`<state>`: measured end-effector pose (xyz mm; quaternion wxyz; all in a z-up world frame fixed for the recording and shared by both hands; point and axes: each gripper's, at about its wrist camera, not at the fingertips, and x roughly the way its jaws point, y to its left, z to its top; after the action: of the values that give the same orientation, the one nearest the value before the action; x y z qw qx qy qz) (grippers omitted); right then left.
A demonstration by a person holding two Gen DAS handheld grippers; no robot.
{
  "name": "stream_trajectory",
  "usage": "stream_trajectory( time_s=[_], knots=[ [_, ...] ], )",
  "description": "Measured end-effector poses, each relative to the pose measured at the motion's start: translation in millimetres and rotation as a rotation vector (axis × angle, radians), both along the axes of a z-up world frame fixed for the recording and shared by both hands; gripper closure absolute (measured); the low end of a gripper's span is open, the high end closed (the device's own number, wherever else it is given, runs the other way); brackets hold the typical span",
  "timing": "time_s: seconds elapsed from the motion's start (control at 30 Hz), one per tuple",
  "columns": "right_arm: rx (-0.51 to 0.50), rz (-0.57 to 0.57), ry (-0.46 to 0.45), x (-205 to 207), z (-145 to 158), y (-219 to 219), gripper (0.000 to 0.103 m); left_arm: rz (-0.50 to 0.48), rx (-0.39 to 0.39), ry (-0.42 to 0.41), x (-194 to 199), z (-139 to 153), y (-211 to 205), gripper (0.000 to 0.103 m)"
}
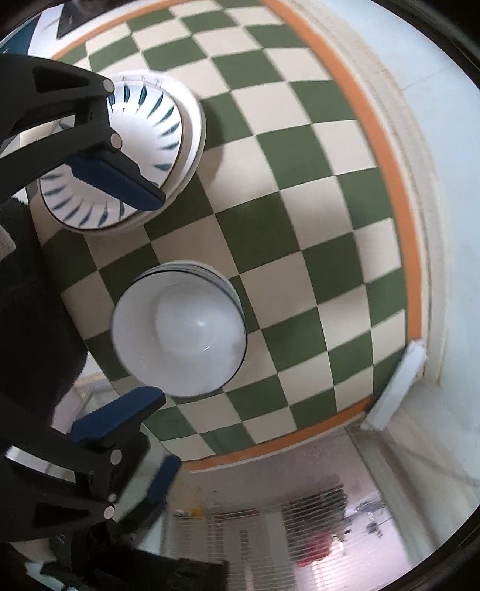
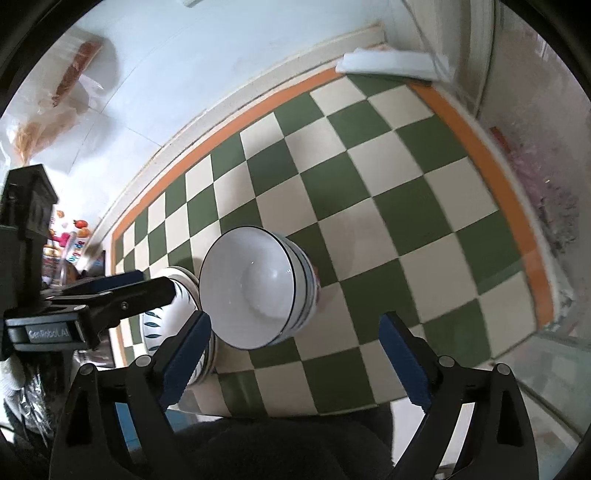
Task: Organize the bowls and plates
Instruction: 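Close both grippers again on the bowl stack rim, then lift the bowl stack with both grippers and carry it over the plate stack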
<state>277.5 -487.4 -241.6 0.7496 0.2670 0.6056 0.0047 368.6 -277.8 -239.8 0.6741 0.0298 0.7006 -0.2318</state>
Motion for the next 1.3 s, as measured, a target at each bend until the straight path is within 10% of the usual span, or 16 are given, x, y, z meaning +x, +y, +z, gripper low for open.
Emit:
stream_trajectory(
  time_s=[0.53,0.7,0.87,1.3],
  knots=[
    [0.394,-0.05,0.125,30,-139,3,0.009,0.049,0.037,0.225,36,-99,-23,0.014],
    [0.425,-0.045,0.129,35,-153,11,0.015,0.018,-0.005,0.283,32,-112,-29,0.044],
    [0.441,-0.074,0.138,39,-164,15,0.041,-0.005,-0.012,0.239,26,-107,-29,0.046],
    [0.418,-0.063,0.104,37,-160,18,0.042,0.019,-0.033,0.165,21,-94,-22,0.049]
  ],
)
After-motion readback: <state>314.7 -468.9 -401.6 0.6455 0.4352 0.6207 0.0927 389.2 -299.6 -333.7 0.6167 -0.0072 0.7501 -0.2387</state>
